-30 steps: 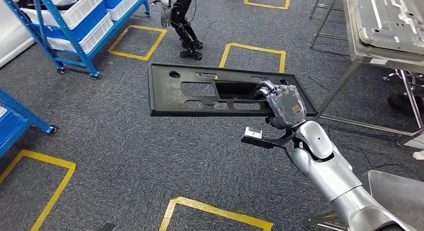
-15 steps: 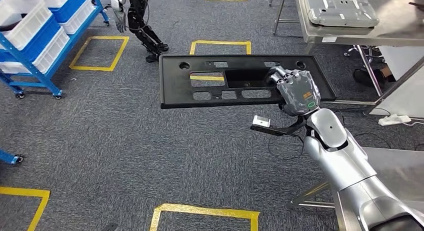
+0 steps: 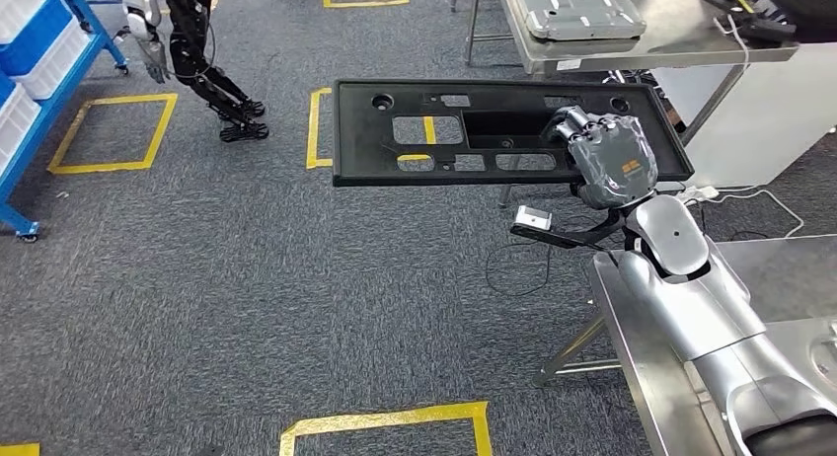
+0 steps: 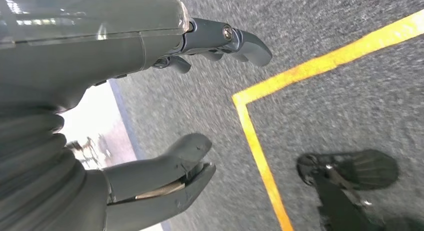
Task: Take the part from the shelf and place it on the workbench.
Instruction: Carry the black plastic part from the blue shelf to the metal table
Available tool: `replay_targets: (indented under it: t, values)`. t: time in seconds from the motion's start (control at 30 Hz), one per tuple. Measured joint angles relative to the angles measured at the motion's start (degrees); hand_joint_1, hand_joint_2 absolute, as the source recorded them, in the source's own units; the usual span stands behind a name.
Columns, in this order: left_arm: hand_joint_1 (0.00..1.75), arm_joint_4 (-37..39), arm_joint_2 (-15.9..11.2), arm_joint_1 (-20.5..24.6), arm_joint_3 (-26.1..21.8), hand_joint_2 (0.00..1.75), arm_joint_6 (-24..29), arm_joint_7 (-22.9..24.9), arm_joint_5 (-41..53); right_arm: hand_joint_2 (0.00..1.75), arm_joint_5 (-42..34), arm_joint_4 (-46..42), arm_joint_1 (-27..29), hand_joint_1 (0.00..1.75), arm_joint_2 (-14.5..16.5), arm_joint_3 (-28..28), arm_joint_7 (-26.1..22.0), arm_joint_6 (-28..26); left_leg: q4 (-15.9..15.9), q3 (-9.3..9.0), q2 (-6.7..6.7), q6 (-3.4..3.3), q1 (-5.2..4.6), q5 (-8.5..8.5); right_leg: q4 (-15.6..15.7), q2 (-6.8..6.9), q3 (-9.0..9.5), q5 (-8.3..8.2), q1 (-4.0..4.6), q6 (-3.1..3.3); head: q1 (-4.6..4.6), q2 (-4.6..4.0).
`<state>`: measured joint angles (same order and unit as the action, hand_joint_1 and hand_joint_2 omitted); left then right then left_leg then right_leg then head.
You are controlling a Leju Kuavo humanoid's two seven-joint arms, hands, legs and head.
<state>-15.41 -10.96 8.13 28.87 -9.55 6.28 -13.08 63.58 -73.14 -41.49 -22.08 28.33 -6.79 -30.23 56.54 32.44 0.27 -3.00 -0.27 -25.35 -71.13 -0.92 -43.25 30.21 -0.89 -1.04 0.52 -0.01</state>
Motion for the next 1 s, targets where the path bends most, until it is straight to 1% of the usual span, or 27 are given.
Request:
replay_targets:
  t: [0.03, 0.07, 0.1, 0.13, 0.17, 0.2, 0.23, 0.27, 0.33, 0.37, 0.4, 0.47, 0.5, 0.53, 0.57, 0.6, 0.63, 0.7, 0.73, 0.77, 0.8, 0.83, 0.87, 0.9, 0.93, 0.97, 1.0]
  values:
    - [0.00, 0.00, 0.03, -0.13, -0.08, 1.75, -0.01, -0.02, 0.01, 1.75, 0.00, -0.01, 0.02, 1.75, -0.08, 0.00, 0.04, 0.03, 0.07, 0.07, 0.81, 0.04, 0.02, -0.05, -2.64, 0.35, -1.15, 0.85, -0.16, -0.28, 0.01, -0.01]
    - [0.00, 0.00, 0.08, -0.21, -0.13, 1.75, -0.02, -0.04, 0.01, 1.75, 0.00, -0.01, 0.09, 1.75, -0.16, 0.00, 0.08, 0.07, 0.16, 0.12, 1.61, 0.14, 0.09, -0.14, -3.40, 0.57, -1.37, 0.67, -0.33, -0.57, 0.00, -0.01]
    - [0.00, 0.00, 0.15, -0.23, -0.18, 1.75, -0.03, -0.07, 0.01, 1.75, 0.00, -0.02, 0.12, 1.75, -0.25, 0.00, 0.10, 0.10, 0.30, 0.15, 2.37, 0.30, 0.19, -0.26, -2.08, 0.86, -0.48, -0.43, -0.48, -0.84, 0.00, -0.01]
    - [0.00, 0.00, 0.22, -0.21, -0.25, 1.75, -0.05, -0.09, 0.01, 1.75, 0.00, -0.03, 0.09, 1.75, -0.33, -0.02, 0.13, 0.11, 0.58, 0.16, 3.09, 0.54, 0.32, -0.47, 1.35, 1.55, 1.56, -2.22, -0.59, -1.09, 0.00, -0.01]
    - [0.00, 0.00, 0.25, -0.19, -0.34, 1.75, -0.05, -0.11, 0.01, 1.75, 0.00, -0.04, 0.02, 1.75, -0.40, -0.04, 0.15, 0.11, 0.95, 0.19, 3.74, 0.88, 0.35, -0.77, 5.23, 2.84, 3.76, -3.49, -0.47, -1.18, 0.00, 0.00]
    - [0.00, 0.00, 0.24, -0.16, -0.43, 1.75, -0.05, -0.13, 0.01, 1.75, 0.00, -0.09, -0.05, 1.75, -0.46, -0.07, 0.17, 0.12, 1.45, 0.25, 4.32, 1.25, 0.29, -1.13, 8.43, 3.89, 5.52, -4.45, -0.37, -1.02, 0.00, 0.00]
    - [0.00, 0.00, 0.21, -0.12, -0.50, 1.75, -0.04, -0.16, 0.01, 1.75, 0.01, -0.13, -0.10, 1.75, -0.53, -0.10, 0.19, 0.13, 1.83, 0.27, 4.84, 1.58, 0.18, -1.46, 10.42, 4.58, 6.57, -4.83, -0.20, -0.69, 0.00, -0.01]
    - [0.00, 0.00, 0.17, -0.07, -0.56, 1.75, -0.05, -0.19, 0.01, 1.75, 0.01, -0.15, -0.11, 1.75, -0.60, -0.15, 0.20, 0.14, 2.02, 0.26, 5.34, 1.90, 0.04, -1.69, 10.88, 4.71, 6.73, -4.64, -0.02, -0.22, -0.01, 0.00]
    - [0.00, 0.00, 0.21, 0.02, -0.58, 1.75, -0.08, -0.24, 0.01, 1.75, 0.03, -0.22, -0.14, 1.75, -0.74, -0.26, 0.21, 0.15, 2.14, 0.12, 6.26, 2.42, 0.11, -2.02, 10.84, 3.28, 6.58, -4.84, 0.03, 0.68, -0.02, -0.01]
    - [0.00, 0.00, 0.25, 0.05, -0.59, 1.75, -0.09, -0.27, 0.01, 1.75, 0.03, -0.30, -0.19, 1.75, -0.81, -0.32, 0.25, 0.15, 2.58, 0.19, 5.71, 2.72, 0.30, -2.54, 10.92, 2.67, 6.57, -4.97, -0.01, 1.07, -0.03, -0.01]
    - [0.00, 0.00, 0.28, 0.05, -0.58, 1.75, -0.08, -0.30, 0.01, 1.75, 0.04, -0.39, -0.28, 1.75, -0.87, -0.37, 0.28, 0.15, 3.87, 0.63, 4.56, 2.96, 0.54, -3.57, 11.05, 2.06, 6.57, -5.12, -0.07, 1.43, -0.03, -0.01]
    - [0.00, 0.00, 0.30, -0.06, -0.58, 1.75, -0.08, -0.36, 0.01, 1.75, 0.05, -0.51, -0.40, 1.75, -0.92, -0.41, 0.37, 0.16, 9.81, 3.14, 1.45, 3.31, 0.88, -7.08, 11.15, 0.91, 6.56, -5.30, -0.06, 1.95, -0.03, -0.01]
    - [0.00, 0.00, 0.30, -0.18, -0.58, 1.75, -0.08, -0.37, 0.01, 1.75, 0.07, -0.51, -0.39, 1.75, -0.93, -0.42, 0.38, 0.17, 13.89, 5.04, 0.67, 3.32, 0.92, -8.86, 11.13, 0.23, 6.50, -5.34, 0.06, 2.09, -0.03, -0.01]
    - [0.00, 0.00, 0.31, -0.32, -0.58, 1.75, -0.09, -0.38, 0.01, 1.75, 0.09, -0.51, -0.32, 1.75, -0.94, -0.42, 0.39, 0.18, 17.27, 6.74, 0.31, 3.25, 0.90, -9.93, 11.09, -0.53, 6.45, -5.37, 0.21, 2.16, -0.02, -0.01]
    - [0.00, 0.00, 0.31, -0.45, -0.58, 1.75, -0.09, -0.40, 0.01, 1.75, 0.12, -0.51, -0.24, 1.75, -0.98, -0.42, 0.40, 0.18, 18.92, 7.70, 0.15, 3.06, 0.87, -9.92, 11.05, -1.33, 6.42, -5.38, 0.37, 2.21, -0.02, -0.01]
    - [0.00, 0.00, 0.30, -0.56, -0.58, 1.75, -0.09, -0.42, 0.01, 1.75, 0.14, -0.51, -0.18, 1.75, -1.04, -0.42, 0.41, 0.18, 18.26, 7.61, -0.02, 2.77, 0.81, -8.76, 10.99, -2.13, 6.42, -5.39, 0.48, 2.23, -0.03, -0.01]
    - [0.00, 0.00, 0.29, -0.63, -0.58, 1.75, -0.09, -0.44, 0.01, 1.75, 0.15, -0.54, -0.15, 1.75, -1.10, -0.42, 0.43, 0.18, 15.34, 6.45, -0.41, 2.41, 0.74, -6.71, 10.94, -2.88, 6.44, -5.40, 0.54, 2.23, -0.03, -0.01]
    - [0.00, 0.01, 0.13, -0.70, -0.58, 1.75, -0.09, -0.48, 0.01, 1.75, 0.15, -0.59, -0.15, 1.75, -1.17, -0.42, 0.44, 0.18, 7.35, 3.05, -3.19, 1.65, 0.59, -2.81, 10.89, -4.31, 6.39, -5.49, 0.45, 2.08, -0.02, 0.00]
    - [0.00, 0.03, 0.03, -0.72, -0.58, 1.75, -0.09, -0.49, 0.01, 1.75, 0.15, -0.61, -0.10, 1.75, -1.18, -0.42, 0.45, 0.19, 4.62, 1.82, -4.48, 1.37, 0.53, -1.79, 10.92, -4.99, 6.25, -5.64, 0.29, 1.84, -0.03, 0.00]
    - [0.00, 0.05, -0.08, -0.70, -0.59, 1.75, -0.09, -0.50, 0.01, 1.75, 0.15, -0.62, 0.01, 1.75, -1.20, -0.42, 0.45, 0.19, 3.20, 1.18, -5.42, 1.20, 0.46, -1.46, 10.98, -5.69, 6.07, -5.83, 0.08, 1.53, -0.02, -0.01]
    - [0.00, 0.07, -0.13, -0.64, -0.60, 1.75, -0.09, -0.49, 0.01, 1.75, 0.16, -0.62, 0.13, 1.75, -1.26, -0.42, 0.45, 0.20, 2.92, 0.95, -5.36, 1.11, 0.40, -1.46, 11.14, -6.41, 5.91, -6.09, -0.11, 1.12, -0.03, -0.01]
    - [0.00, 0.09, -0.15, -0.57, -0.61, 1.75, -0.08, -0.48, 0.02, 1.75, 0.16, -0.64, 0.27, 1.75, -1.39, -0.43, 0.45, 0.20, 2.43, 0.77, -4.67, 1.02, 0.35, -1.25, 11.42, -7.14, 5.83, -6.36, -0.23, 0.68, -0.03, -0.01]
    - [0.00, 0.09, -0.15, -0.48, -0.62, 1.75, -0.07, -0.48, 0.02, 1.75, 0.17, -0.67, 0.36, 1.75, -1.58, -0.46, 0.45, 0.19, 1.74, 0.49, -3.89, 0.91, 0.40, -0.90, 11.44, -6.79, 5.74, -6.30, -0.19, 0.38, -0.02, -0.01]
    - [0.00, 0.09, -0.14, -0.45, -0.63, 1.75, -0.07, -0.48, 0.03, 1.75, 0.17, -0.70, 0.32, 1.75, -1.82, -0.51, 0.45, 0.19, 0.95, 0.19, -3.06, 0.70, 0.45, -0.49, 10.79, -5.45, 5.37, -5.65, 0.00, 0.13, 0.01, -0.01]
    - [0.00, 0.09, -0.11, -0.48, -0.63, 1.75, -0.06, -0.50, 0.03, 1.75, 0.17, -0.73, 0.19, 1.75, -2.00, -0.55, 0.48, 0.19, 0.22, -0.04, -2.21, 0.50, 0.50, -0.09, 9.02, -3.63, 4.57, -4.37, 0.19, -0.05, 0.04, -0.01]
    - [0.00, 0.09, -0.09, -0.54, -0.63, 1.75, -0.07, -0.50, 0.03, 1.75, 0.16, -0.74, 0.09, 1.75, -2.12, -0.59, 0.50, 0.19, -0.14, -0.14, -1.40, 0.36, 0.48, 0.14, 6.07, -1.48, 3.28, -2.50, 0.28, -0.13, 0.05, -0.01]
    - [0.00, 0.09, -0.07, -0.64, -0.63, 1.75, -0.07, -0.50, 0.03, 1.75, 0.16, -0.74, 0.04, 1.75, -2.18, -0.61, 0.52, 0.20, -0.22, -0.08, -0.65, 0.23, 0.42, 0.21, 2.42, -0.23, 1.67, -0.58, 0.26, -0.31, 0.08, -0.01]
